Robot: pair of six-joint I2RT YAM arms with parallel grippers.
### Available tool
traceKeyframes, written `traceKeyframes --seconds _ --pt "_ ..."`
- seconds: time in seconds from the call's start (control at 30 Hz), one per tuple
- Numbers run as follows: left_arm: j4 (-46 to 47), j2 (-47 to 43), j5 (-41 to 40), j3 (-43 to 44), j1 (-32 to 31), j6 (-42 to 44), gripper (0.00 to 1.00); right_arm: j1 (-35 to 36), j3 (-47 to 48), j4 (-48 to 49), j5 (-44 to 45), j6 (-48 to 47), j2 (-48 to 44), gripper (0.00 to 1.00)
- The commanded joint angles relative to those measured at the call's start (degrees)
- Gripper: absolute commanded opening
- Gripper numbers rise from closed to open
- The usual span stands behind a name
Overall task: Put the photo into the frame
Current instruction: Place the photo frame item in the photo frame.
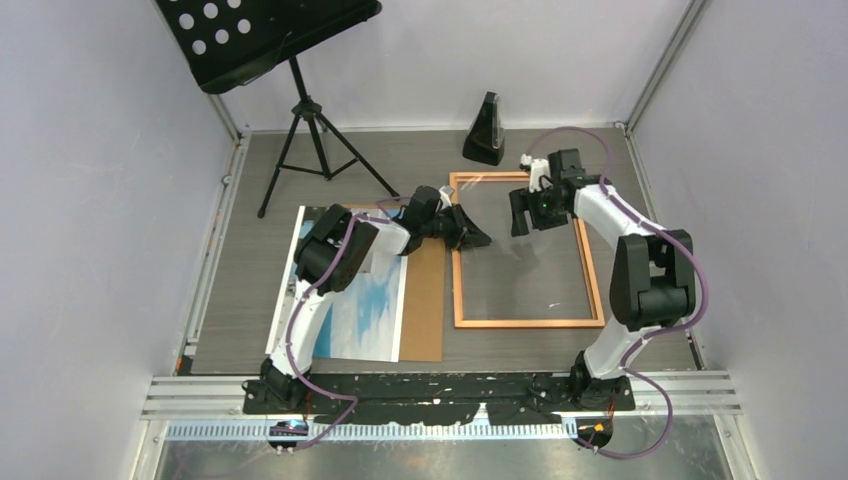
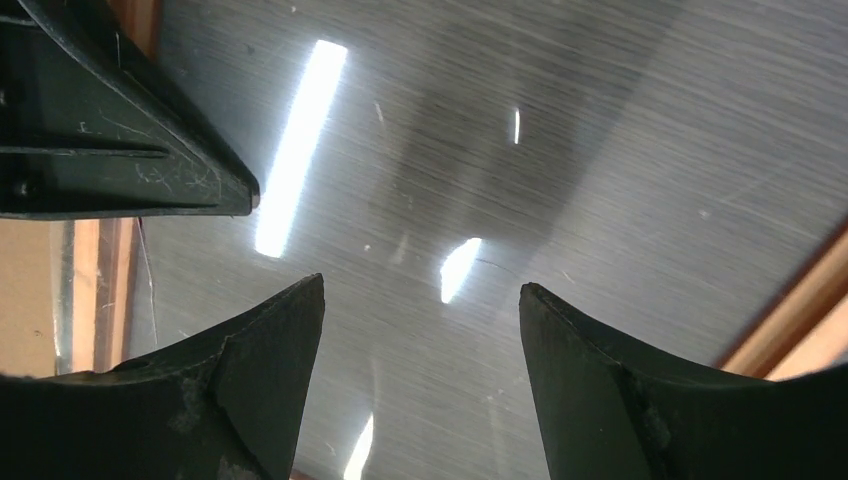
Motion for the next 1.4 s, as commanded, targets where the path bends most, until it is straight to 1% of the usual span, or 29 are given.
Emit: traceKeyframes --seconds 0.0,0.2,0.3,0.6,0.8,0.9,1.2,1.37 --pt "-5.91 2.38 1.68 -0.27 -1.24 -0.67 0.18 3.72 2.27 2.23 6.1 -1.4 1.16 0.77" --pt "-5.72 2.38 1.68 -0.26 -1.24 -0.75 0.18 7.63 1.36 3.27 11.78 -2.56 2.68 0.77" --pt "-5.69 2.38 1.78 -0.29 -1.28 -0.77 0.18 8.19 1.04 3.42 13.57 -2.6 3.48 0.77" --pt "-5.25 2.37 1.77 -0.53 -1.19 -0.84 0.19 8.38 0.36 3.65 14.13 -2.46 6.46 0.77" --pt "-5.18 2.3 1.69 -0.64 -1.21 -0.84 0.24 8.38 -0.34 4.19 14.4 -2.52 7.3 0.77" --pt "-5.34 1.97 1.66 -0.78 -1.2 -0.78 0.28 8.41 -0.72 4.48 14.33 -2.48 7.62 0.77" --pt "-6.74 -0.1 1.24 -2.19 -1.11 0.09 0.48 8.39 -0.52 4.25 14.4 -2.35 7.81 0.76" --pt "-8.49 -1.77 0.82 -3.3 -0.84 1.09 0.56 8.32 0.05 3.78 14.47 -2.11 8.19 0.76"
